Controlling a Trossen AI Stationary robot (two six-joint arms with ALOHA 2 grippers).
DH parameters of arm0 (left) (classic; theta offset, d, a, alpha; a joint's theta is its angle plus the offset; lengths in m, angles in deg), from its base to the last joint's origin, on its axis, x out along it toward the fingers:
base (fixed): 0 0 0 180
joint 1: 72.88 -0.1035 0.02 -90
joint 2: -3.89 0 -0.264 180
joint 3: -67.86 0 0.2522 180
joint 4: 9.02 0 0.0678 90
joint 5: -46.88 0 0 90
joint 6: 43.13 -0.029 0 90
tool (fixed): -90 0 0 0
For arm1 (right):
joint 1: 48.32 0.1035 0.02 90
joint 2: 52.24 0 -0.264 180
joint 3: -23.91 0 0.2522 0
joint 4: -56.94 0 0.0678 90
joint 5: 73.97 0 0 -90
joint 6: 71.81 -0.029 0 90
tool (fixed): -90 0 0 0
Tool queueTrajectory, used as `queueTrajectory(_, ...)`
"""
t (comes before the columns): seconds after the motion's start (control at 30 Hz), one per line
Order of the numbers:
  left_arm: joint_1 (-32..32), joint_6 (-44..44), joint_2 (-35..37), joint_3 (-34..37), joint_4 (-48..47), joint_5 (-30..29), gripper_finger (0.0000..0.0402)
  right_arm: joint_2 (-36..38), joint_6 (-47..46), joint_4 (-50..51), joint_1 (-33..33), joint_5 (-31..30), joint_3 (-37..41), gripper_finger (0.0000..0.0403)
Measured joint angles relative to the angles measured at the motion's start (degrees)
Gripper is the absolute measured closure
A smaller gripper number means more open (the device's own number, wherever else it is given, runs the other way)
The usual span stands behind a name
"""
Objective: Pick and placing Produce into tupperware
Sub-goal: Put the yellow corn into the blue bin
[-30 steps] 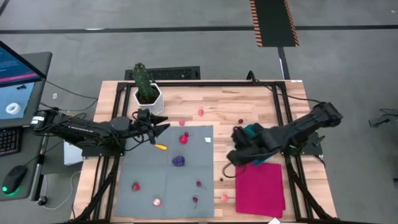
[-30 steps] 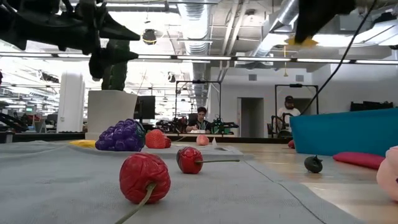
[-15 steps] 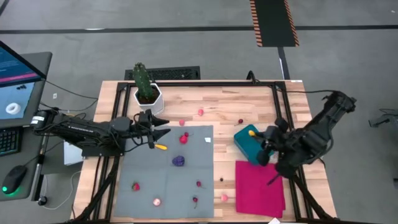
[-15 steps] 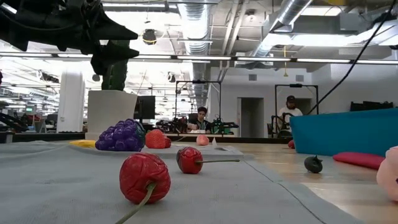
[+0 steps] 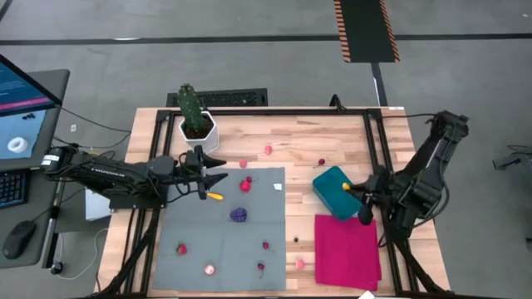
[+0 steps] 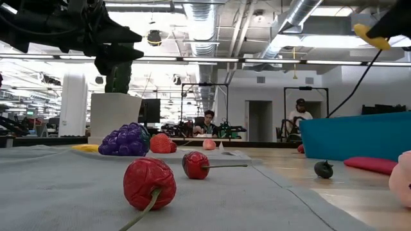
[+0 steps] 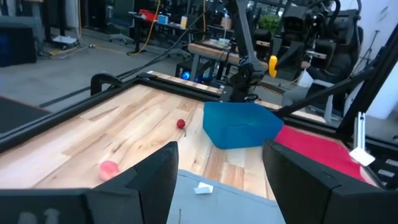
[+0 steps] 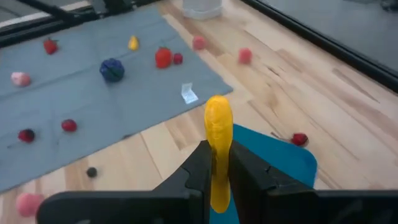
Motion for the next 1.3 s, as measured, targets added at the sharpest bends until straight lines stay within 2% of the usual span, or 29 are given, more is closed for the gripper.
queueTrajectory(0.2,0.0,-2.0,0.0,0.0,0.3,0.3,0.0178,2.8,4.1,-7.2,3.1,-6.6,5.9,0.0333)
queueTrajectory(0.43,0.0,-2.5,0.0,0.0,1.0,3.3,0.0178,9.3,9.9,-18.1,3.2,-10.0,14.9,0.0333)
queueTrajectory(0.73,0.0,-3.7,0.0,0.0,1.3,5.2,0.0178,22.9,19.2,-23.5,3.2,-11.6,21.7,0.0333)
queueTrajectory(0.9,0.0,-5.9,0.0,0.0,1.3,6.9,0.0178,32.4,31.8,-29.3,3.2,-12.2,23.9,0.0333)
queueTrajectory(1.03,0.0,-7.2,0.0,0.0,1.3,6.9,0.0178,38.5,47.8,-43.4,2.3,-9.2,26.4,0.0336)
queueTrajectory(1.17,0.0,-7.7,0.0,0.0,1.8,6.3,0.0178,42.9,64.8,-60.5,-1.1,-2.3,30.2,0.0343)
queueTrajectory(1.3,0.0,-7.9,0.0,0.0,2.8,6.2,0.0178,46.7,68.4,-64.6,-7.1,3.4,33.2,0.0345)
